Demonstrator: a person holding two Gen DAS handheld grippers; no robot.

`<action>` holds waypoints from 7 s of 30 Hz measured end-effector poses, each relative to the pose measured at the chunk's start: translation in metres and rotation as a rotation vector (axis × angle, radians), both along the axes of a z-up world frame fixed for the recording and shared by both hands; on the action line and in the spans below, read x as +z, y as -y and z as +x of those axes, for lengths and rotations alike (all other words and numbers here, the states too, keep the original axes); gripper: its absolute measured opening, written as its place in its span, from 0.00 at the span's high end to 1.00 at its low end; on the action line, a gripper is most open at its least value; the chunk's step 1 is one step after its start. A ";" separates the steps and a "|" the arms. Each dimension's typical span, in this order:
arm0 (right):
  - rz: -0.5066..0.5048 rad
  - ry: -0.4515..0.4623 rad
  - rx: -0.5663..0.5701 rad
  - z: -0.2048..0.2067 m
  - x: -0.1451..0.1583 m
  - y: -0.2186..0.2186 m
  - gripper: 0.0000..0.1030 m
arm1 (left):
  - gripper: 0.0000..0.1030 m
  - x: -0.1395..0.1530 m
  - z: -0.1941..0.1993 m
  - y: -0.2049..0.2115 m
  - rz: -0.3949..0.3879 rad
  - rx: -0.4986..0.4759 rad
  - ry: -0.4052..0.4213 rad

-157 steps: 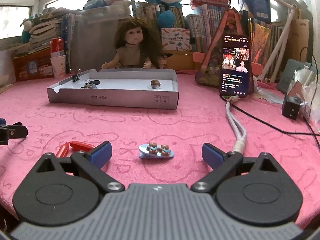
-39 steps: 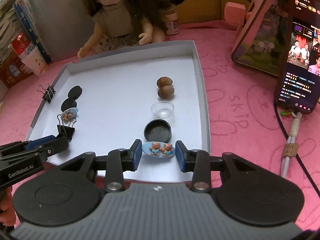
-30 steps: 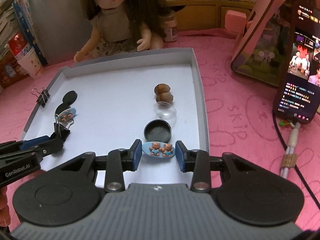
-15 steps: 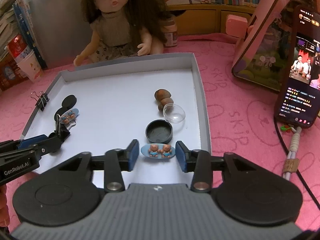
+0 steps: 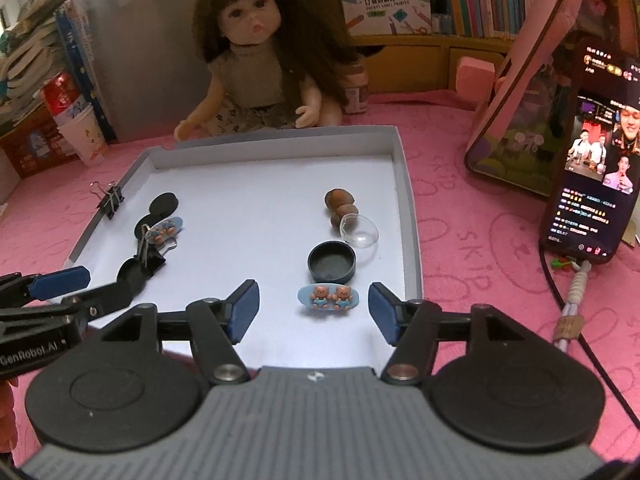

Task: Organize rigid objects
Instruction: 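Withdraw both grippers from the tray toward the red sticks, then grasp a red stick with the left gripper while the right grasps another, then carry red stick with left gripper while right carries its stick into tray, open both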

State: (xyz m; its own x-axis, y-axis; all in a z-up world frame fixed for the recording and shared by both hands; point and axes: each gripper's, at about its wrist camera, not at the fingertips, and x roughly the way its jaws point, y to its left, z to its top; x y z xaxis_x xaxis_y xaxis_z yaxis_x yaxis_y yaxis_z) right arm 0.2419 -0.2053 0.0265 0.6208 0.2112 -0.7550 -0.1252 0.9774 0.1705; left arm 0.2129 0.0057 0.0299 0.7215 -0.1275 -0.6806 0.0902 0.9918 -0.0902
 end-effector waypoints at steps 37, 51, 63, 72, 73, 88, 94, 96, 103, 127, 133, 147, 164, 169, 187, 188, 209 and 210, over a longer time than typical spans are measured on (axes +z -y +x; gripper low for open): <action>-0.031 0.145 0.129 -0.127 0.007 0.004 0.17 | 0.39 0.001 -0.148 0.030 0.028 -0.264 0.057; 0.003 0.107 0.102 -0.144 -0.007 0.011 0.16 | 0.59 -0.019 -0.187 0.056 0.054 -0.411 0.006; 0.048 0.098 0.139 -0.165 -0.012 0.003 0.17 | 0.91 -0.024 -0.175 0.036 0.076 -0.302 -0.001; 0.040 0.173 0.080 -0.186 -0.020 -0.018 0.17 | 0.90 -0.022 -0.165 0.021 0.111 -0.233 0.022; 0.040 0.188 0.069 -0.188 -0.021 -0.020 0.17 | 0.89 -0.021 -0.164 0.018 0.114 -0.223 0.025; -0.015 0.306 -0.028 -0.212 -0.038 -0.052 0.39 | 0.72 -0.016 -0.167 0.005 0.077 -0.160 0.049; -0.028 0.328 -0.013 -0.216 -0.038 -0.056 0.52 | 0.58 -0.016 -0.172 0.014 0.048 -0.143 0.070; -0.026 0.330 -0.017 -0.216 -0.037 -0.054 0.53 | 0.56 -0.017 -0.173 0.018 0.053 -0.137 0.078; -0.051 0.362 -0.062 -0.218 -0.034 -0.035 0.53 | 0.50 -0.023 -0.172 0.032 0.031 -0.087 0.091; -0.044 0.390 -0.027 -0.215 -0.035 -0.031 0.52 | 0.66 -0.038 -0.167 0.056 0.108 -0.002 0.150; -0.036 0.404 -0.026 -0.210 -0.029 -0.032 0.52 | 0.66 -0.030 -0.162 0.053 0.114 0.001 0.166; 0.009 0.404 -0.045 -0.179 -0.012 -0.031 0.52 | 0.66 -0.007 -0.131 0.049 0.110 0.027 0.188; 0.092 0.366 -0.050 -0.082 0.022 -0.019 0.53 | 0.66 0.033 -0.029 0.038 0.072 0.052 0.214; 0.095 0.324 -0.084 -0.035 0.023 -0.005 0.53 | 0.66 0.029 0.018 0.027 0.104 0.104 0.185; 0.091 0.138 -0.081 0.078 -0.019 0.011 0.53 | 0.66 -0.019 0.126 0.018 0.100 0.180 0.036; 0.085 0.134 -0.078 0.080 -0.021 0.010 0.53 | 0.66 -0.020 0.128 0.018 0.101 0.183 0.034; 0.047 0.100 -0.061 0.094 -0.033 0.001 0.53 | 0.65 -0.031 0.140 0.027 0.150 0.135 0.020; 0.046 0.100 -0.060 0.095 -0.033 0.001 0.52 | 0.65 -0.031 0.140 0.026 0.150 0.135 0.021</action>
State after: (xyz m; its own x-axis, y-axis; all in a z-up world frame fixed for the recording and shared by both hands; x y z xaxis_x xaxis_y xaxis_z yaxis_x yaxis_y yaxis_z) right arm 0.3365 -0.2066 -0.0062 0.7049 0.2039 -0.6793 -0.0849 0.9752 0.2046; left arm 0.3526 -0.0207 -0.0007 0.7395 0.0725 -0.6692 -0.0438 0.9973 0.0595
